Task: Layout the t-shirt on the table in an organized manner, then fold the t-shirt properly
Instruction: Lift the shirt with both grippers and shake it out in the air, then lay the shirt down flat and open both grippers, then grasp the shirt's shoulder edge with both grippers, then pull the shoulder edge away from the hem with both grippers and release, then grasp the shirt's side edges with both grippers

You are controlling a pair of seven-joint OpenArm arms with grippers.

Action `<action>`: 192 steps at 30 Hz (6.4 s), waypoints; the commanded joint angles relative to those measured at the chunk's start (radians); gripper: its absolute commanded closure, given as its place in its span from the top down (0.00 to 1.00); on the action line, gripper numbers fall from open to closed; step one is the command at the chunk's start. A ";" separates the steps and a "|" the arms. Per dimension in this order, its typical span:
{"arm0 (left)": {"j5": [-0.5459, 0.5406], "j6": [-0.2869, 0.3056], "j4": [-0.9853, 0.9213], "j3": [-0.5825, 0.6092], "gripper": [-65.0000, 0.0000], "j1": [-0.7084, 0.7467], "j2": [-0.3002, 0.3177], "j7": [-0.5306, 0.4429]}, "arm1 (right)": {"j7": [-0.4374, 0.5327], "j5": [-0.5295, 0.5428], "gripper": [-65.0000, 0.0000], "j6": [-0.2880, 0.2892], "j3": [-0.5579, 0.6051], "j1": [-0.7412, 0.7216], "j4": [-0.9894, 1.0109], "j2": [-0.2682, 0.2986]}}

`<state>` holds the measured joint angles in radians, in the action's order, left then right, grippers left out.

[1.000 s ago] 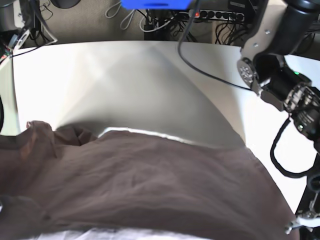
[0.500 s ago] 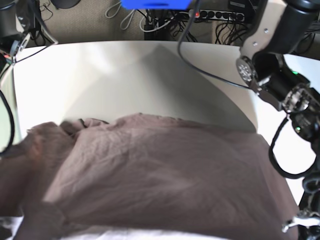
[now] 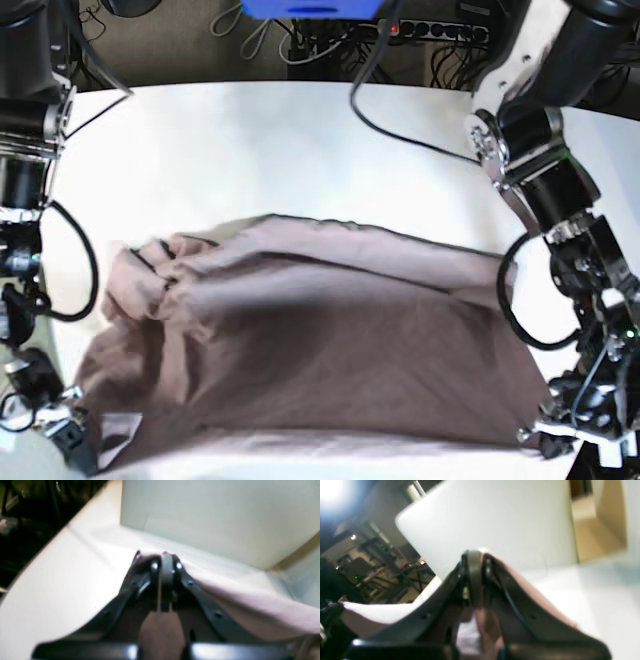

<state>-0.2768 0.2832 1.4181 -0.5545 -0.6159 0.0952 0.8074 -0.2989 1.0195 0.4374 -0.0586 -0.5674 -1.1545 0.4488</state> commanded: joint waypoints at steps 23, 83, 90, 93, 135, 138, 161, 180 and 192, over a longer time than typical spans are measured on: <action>0.196 0.012 -0.758 -0.003 0.61 -0.307 0.073 -0.308 | 0.163 0.018 0.56 0.008 0.530 -0.337 0.683 0.000; 0.041 0.014 -0.325 0.086 0.00 0.403 0.081 -0.181 | -0.018 -0.031 0.63 0.004 -0.013 0.685 -0.091 0.051; 0.041 0.014 -0.075 0.086 0.00 0.437 0.073 -0.043 | -0.018 -0.201 0.63 0.007 0.026 0.553 0.006 -0.023; 0.041 0.014 -0.043 0.086 0.00 0.439 0.073 -0.020 | -0.018 -0.247 0.63 0.007 0.047 0.538 0.009 -0.063; 0.040 0.015 0.415 -0.098 0.00 0.494 0.074 0.436 | -0.214 -0.380 0.00 0.008 -0.275 0.874 -0.740 -0.052; 0.040 0.015 0.416 -0.098 0.00 0.563 0.073 0.436 | -0.276 -0.380 0.00 0.008 -0.297 0.961 -0.772 -0.069; 0.041 0.017 0.290 -0.085 0.01 0.778 0.081 0.435 | -0.629 -0.385 0.43 0.008 -0.228 1.136 -0.798 -0.052; 0.041 0.290 0.467 -0.227 0.47 0.773 0.081 0.435 | -0.627 -0.387 0.43 0.008 -0.418 0.918 -0.793 -0.035; 0.052 0.396 0.350 -0.143 0.47 0.603 -0.004 0.424 | -0.621 -0.388 0.43 0.008 -0.053 0.623 -0.546 -0.049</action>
<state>-0.2253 0.6823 1.7535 -0.6922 0.0051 0.0757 1.2438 -0.9443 0.6216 0.4477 -0.0998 0.0711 -1.6817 0.3840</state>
